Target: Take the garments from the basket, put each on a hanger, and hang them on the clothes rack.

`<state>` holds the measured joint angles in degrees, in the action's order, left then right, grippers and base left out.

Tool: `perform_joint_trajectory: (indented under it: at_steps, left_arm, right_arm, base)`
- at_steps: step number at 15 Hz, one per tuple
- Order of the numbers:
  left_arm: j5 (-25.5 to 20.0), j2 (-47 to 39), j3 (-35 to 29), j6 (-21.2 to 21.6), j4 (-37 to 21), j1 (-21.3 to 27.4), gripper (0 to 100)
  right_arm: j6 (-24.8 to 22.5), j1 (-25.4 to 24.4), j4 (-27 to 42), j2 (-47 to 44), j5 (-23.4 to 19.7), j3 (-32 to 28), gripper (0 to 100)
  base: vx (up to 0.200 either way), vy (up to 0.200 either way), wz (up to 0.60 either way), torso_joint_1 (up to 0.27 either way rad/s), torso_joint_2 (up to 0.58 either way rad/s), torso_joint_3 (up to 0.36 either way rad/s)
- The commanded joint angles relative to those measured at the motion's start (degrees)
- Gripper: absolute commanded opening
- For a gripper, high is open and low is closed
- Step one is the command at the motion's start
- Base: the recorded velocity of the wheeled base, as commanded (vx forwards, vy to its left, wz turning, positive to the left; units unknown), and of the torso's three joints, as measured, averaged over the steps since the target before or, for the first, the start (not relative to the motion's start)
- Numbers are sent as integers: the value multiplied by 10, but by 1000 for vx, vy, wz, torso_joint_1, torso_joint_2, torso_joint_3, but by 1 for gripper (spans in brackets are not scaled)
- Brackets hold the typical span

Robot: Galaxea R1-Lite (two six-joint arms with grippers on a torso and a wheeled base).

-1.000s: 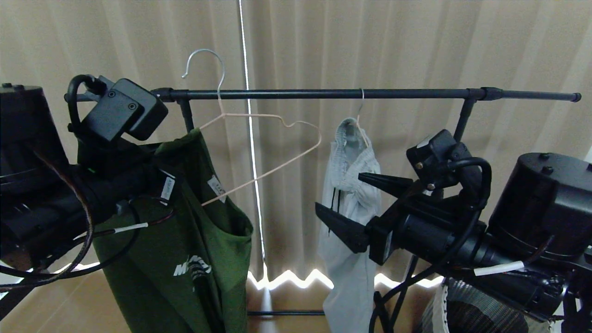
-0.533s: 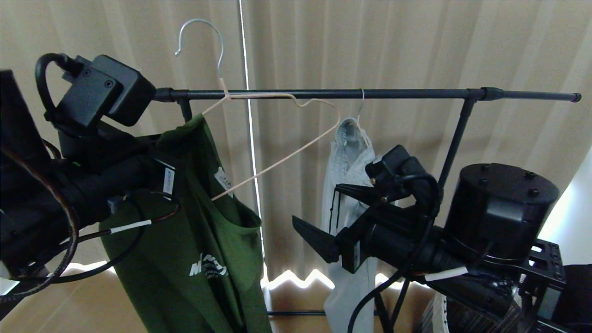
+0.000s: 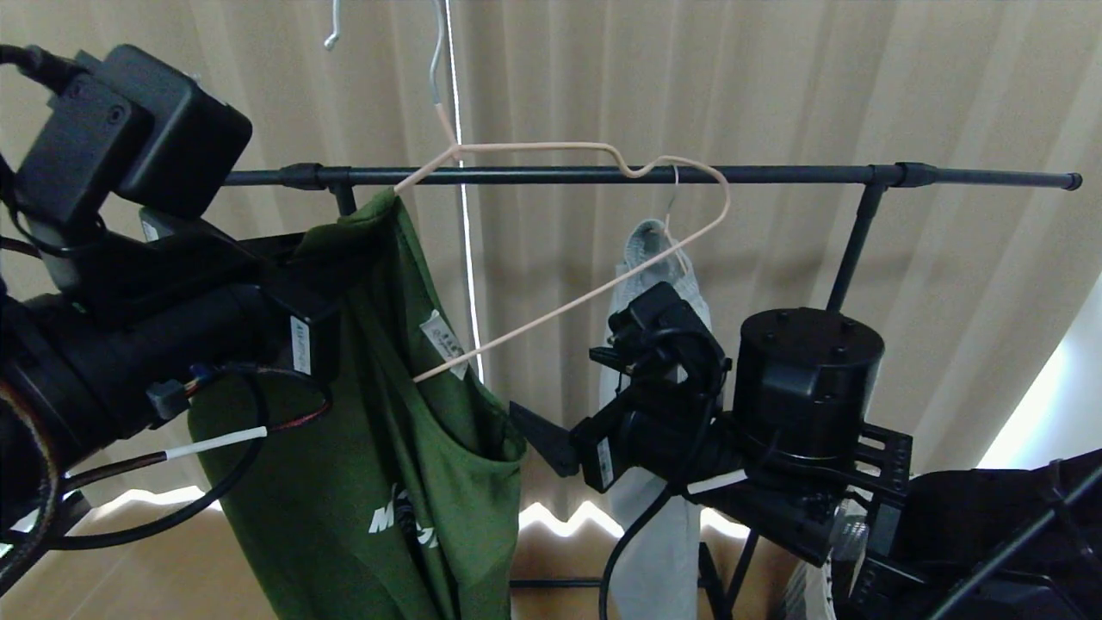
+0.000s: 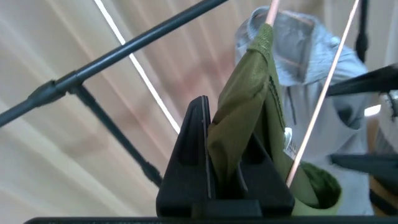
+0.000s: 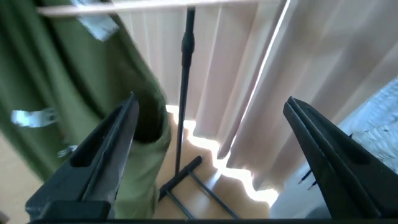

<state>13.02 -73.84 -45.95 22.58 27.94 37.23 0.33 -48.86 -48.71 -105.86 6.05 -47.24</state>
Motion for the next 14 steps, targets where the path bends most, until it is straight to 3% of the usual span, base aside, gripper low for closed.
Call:
perform_joint_trajectory:
  at_steps: [1, 8, 9, 14]
  left_arm:
    - [0, 3, -5, 0, 1, 17, 0]
    - [0, 4, -17, 1, 1, 24, 0]
    - [0, 9, -17, 1, 1, 24, 0]
    - [2, 13, -16, 3, 0, 22, 0]
  right_arm:
    - [-1, -4, -2, -26, 0, -6, 100]
    - [-1, -19, -4, -40, 4, -2, 100]
    - [0, -19, -4, -39, 6, 1, 0]
    - [-1, 3, -4, 3, 35, 53, 0]
  base:
    - [0, 0, 0, 0, 0, 0]
    - [0, 0, 0, 0, 0, 0]
    - [0, 0, 0, 0, 0, 0]
    - [0, 0, 0, 0, 0, 0]
